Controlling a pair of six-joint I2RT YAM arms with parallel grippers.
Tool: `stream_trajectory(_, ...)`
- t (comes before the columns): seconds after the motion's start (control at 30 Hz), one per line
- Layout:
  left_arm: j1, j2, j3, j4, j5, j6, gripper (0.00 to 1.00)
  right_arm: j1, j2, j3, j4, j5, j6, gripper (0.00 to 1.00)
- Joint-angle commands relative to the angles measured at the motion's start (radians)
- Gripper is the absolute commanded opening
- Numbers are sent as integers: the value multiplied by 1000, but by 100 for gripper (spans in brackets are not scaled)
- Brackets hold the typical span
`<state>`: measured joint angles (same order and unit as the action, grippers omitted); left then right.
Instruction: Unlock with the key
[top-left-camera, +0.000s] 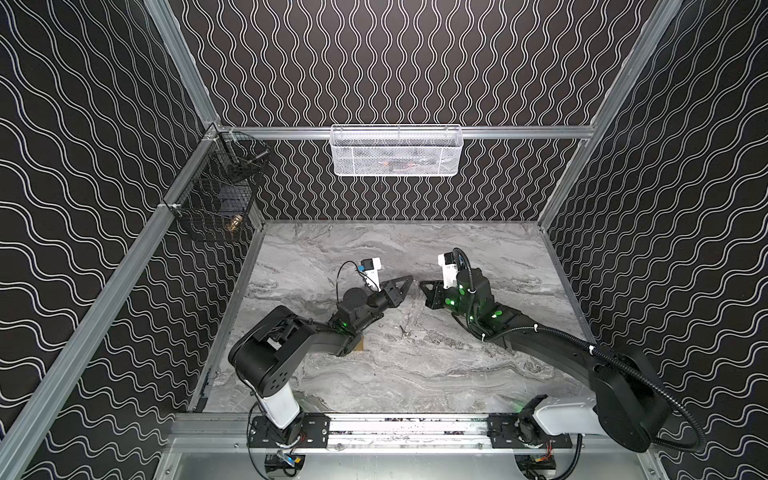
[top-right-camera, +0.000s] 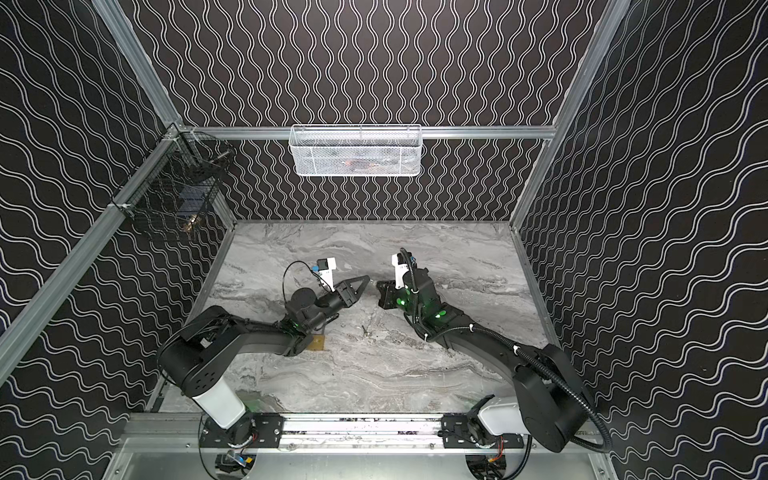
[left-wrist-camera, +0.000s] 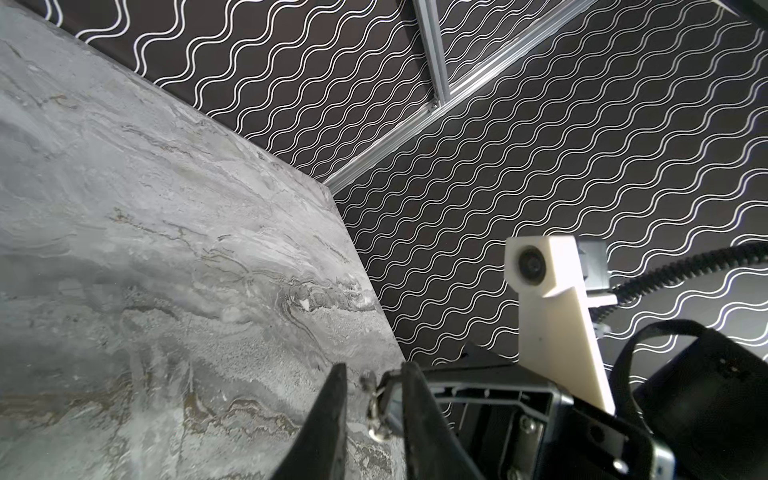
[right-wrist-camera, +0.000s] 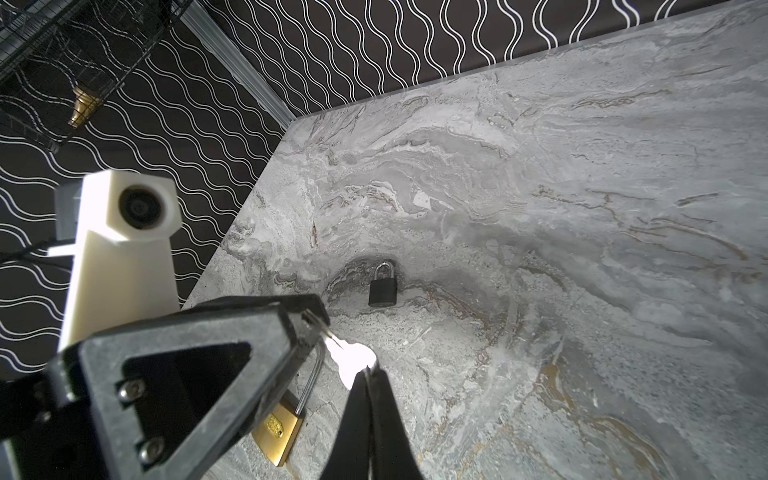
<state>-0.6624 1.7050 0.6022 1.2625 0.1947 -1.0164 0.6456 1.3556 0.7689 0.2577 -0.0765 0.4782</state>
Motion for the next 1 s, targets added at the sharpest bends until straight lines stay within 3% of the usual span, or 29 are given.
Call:
stream_trajectory(0.0,-2,10,10,41,7,5,23,2,-1,9,29,-6,5,0)
stream_trajectory(0.3,-2,31,7,81,2,-10,15,4,5,12,30,-9,6,0)
stream_trajectory(0.43,-3,42,13,95,15,-13,0,5,4,13,27,-11,7,0)
stream_trajectory(0.67,3,55,16,142,52,-24,0,5,4,14,21,-14,1,0)
stream_trajectory(0.7,11,49,13,144,63,-19,0,5,0,13,14,-14,-5,5)
stream_trajectory(0.73,21,39,9,137,76,-11,0,5,-11,8,7,-7,-11,25)
stream_trajectory(0.77,36,26,5,123,91,-6,0,5,-24,0,1,4,-15,39)
stream_trajectory(0.83,75,-3,-4,91,145,9,0,6,-67,-33,-8,33,-22,58)
stream_trajectory(0.97,156,-56,-32,52,298,74,0,-2,-135,-94,-23,94,-52,66)
